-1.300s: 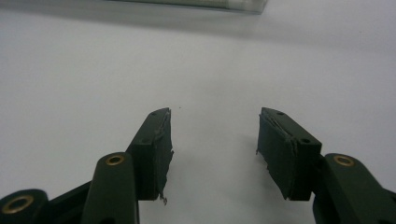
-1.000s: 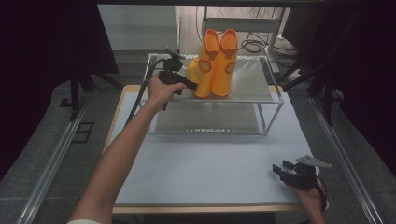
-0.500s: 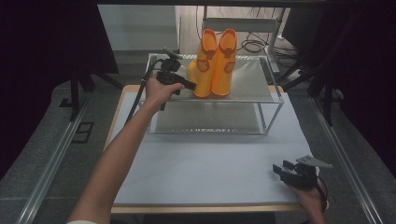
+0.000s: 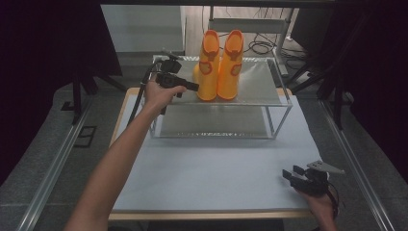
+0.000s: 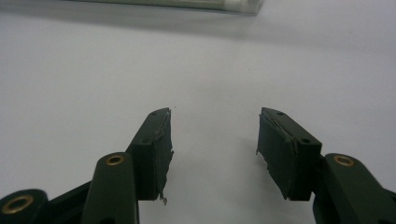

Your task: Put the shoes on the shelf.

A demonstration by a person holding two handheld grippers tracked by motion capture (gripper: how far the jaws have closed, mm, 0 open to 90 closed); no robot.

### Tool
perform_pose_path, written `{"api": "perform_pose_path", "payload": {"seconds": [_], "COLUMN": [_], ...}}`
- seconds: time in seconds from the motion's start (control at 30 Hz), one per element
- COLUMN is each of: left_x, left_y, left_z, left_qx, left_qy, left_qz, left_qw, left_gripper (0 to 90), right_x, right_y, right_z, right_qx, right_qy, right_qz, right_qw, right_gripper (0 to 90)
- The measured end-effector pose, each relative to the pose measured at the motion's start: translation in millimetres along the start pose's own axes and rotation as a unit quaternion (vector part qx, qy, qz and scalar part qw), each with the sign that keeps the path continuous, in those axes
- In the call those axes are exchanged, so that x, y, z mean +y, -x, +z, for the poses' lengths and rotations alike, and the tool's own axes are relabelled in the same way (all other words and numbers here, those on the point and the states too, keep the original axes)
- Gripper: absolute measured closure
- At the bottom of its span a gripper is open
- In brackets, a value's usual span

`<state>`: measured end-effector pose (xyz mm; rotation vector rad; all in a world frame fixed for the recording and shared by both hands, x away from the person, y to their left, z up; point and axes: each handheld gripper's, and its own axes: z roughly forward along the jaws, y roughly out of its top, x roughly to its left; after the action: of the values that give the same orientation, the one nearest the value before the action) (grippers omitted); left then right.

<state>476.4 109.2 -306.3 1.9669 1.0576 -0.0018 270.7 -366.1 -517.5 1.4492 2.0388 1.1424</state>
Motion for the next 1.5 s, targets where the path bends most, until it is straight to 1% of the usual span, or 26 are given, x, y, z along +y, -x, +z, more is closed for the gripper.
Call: {"api": "perform_pose_path", "payload": {"seconds": [0.07,0.3,0.4,0.47,0.53,0.6,0.63,0.83,0.93,1.07,1.13,1.17,1.3,1.4,1.5], "left_x": [-1.3,-13.0,-19.7,-26.6,-34.1,-40.8,-46.0,-71.4,-84.7,-102.7,-113.2,-118.9,-143.3,-160.5,-174.5], "left_y": [2.3,3.9,4.3,3.5,2.5,1.2,0.5,1.2,2.4,4.0,4.1,4.0,1.9,0.2,-1.4], "left_z": [-4.6,-20.8,-29.3,-36.2,-41.3,-46.0,-49.1,-65.2,-71.5,-77.2,-78.9,-79.3,-80.7,-81.8,-83.4], "left_qx": [0.003,-0.006,-0.016,-0.025,-0.033,-0.035,-0.040,-0.046,-0.051,-0.045,-0.045,-0.046,-0.049,-0.044,-0.045], "left_qy": [-0.001,0.010,0.018,0.023,0.030,0.032,0.035,0.047,0.055,0.058,0.059,0.060,0.065,0.066,0.067], "left_qz": [0.007,0.013,0.014,0.018,0.014,0.016,0.014,0.024,0.023,0.028,0.020,0.020,0.010,0.005,0.000], "left_qw": [1.0000,0.9998,0.9996,0.9992,0.9989,0.9988,0.9985,0.9975,0.9969,0.9969,0.9971,0.9970,0.9966,0.9968,0.9968], "left_gripper": [81.5,80.8,79.4,77.9,75.7,73.8,73.1,67.6,65.0,62.7,60.1,59.5,57.9,56.7,55.0], "right_x": [-0.1,0.1,0.1,0.1,0.2,0.3,0.2,0.2,0.1,0.3,0.2,0.2,0.3,0.0,0.2], "right_y": [-0.6,-1.3,-1.9,-2.0,-2.4,-2.6,-2.8,-3.5,-3.9,-4.9,-4.8,-4.6,-4.4,-4.0,-4.8], "right_z": [0.2,0.8,0.9,0.9,0.9,1.0,1.1,1.7,2.0,2.0,1.9,1.9,1.3,1.6,1.8], "right_qx": [0.001,0.001,0.000,0.001,0.001,0.001,0.001,0.000,0.001,0.001,0.001,0.001,0.001,0.000,0.001], "right_qy": [-0.001,-0.001,0.000,-0.001,-0.002,-0.002,-0.002,-0.002,-0.003,-0.004,-0.004,-0.004,-0.003,-0.004,-0.005], "right_qz": [0.000,-0.002,-0.001,-0.002,-0.002,-0.002,-0.001,-0.003,-0.002,-0.002,-0.003,-0.003,-0.003,-0.004,-0.002], "right_qw": [1.0000,1.0000,1.0000,1.0000,1.0000,1.0000,1.0000,1.0000,1.0000,1.0000,1.0000,1.0000,1.0000,1.0000,1.0000], "right_gripper": [44.2,44.2,44.3,44.2,44.3,44.2,44.2,44.2,44.2,44.2,44.2,44.2,44.2,44.2,44.2]}}
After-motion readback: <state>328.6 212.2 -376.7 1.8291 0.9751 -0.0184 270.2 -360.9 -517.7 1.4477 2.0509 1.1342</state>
